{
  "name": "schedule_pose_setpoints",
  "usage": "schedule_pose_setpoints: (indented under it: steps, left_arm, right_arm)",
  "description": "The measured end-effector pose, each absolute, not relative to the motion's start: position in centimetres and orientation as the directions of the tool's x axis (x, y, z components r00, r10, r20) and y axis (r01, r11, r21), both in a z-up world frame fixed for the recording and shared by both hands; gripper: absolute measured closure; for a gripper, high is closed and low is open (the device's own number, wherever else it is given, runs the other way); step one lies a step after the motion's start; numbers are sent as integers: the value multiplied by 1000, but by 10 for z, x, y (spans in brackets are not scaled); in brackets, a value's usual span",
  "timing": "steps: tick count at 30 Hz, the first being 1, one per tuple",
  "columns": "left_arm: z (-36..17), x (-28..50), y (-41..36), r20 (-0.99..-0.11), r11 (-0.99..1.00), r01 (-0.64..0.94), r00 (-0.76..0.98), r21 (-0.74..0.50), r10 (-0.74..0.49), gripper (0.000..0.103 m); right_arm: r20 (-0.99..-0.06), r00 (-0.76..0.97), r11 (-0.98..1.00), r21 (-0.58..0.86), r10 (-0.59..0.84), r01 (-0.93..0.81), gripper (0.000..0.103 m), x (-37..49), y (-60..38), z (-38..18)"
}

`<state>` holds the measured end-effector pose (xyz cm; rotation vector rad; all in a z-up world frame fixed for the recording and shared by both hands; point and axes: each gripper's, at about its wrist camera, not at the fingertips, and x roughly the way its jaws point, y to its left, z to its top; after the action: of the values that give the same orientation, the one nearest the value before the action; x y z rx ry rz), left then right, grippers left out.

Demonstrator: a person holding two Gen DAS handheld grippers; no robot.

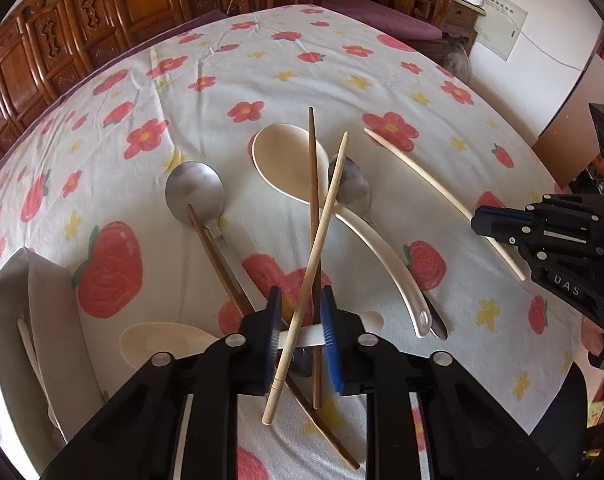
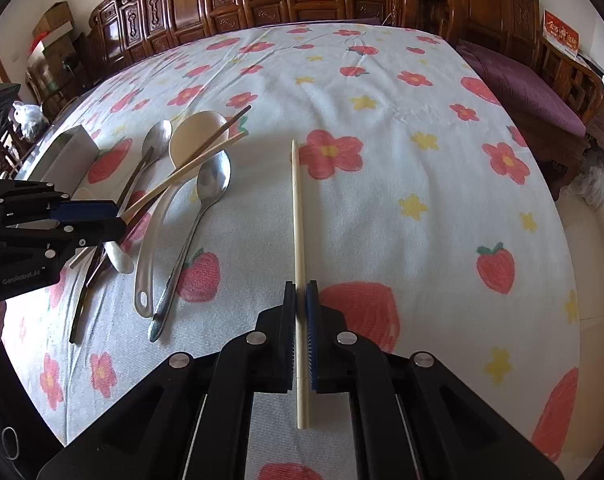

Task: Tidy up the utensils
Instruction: 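Grasp a second wooden chopstick with the left tool while the right tool holds its chopstick, then carry both chopsticks to the metal tray while the left tool releases its chopstick inside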

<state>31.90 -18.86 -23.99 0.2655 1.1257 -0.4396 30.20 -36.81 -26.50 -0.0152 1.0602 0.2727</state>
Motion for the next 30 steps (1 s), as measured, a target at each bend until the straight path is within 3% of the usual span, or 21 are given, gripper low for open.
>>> schedule_pose_setpoints:
  steps: [3, 15, 30]
  left_arm:
    - [-240, 321, -189, -910, 884, 467, 354, -29, -217, 93]
    - [-241, 322, -193, -911, 884, 466, 354, -24, -211, 98]
    - [-199, 310, -189, -868, 887, 461, 435, -12, -237, 98]
  right_arm:
    - [-862, 458, 966, 122, 217, -228, 97, 302, -369, -265]
    - [-862, 458, 967, 120, 215, -226, 97, 302, -368, -265]
    - [-819, 517, 960, 136, 247, -243, 97, 294, -359, -231]
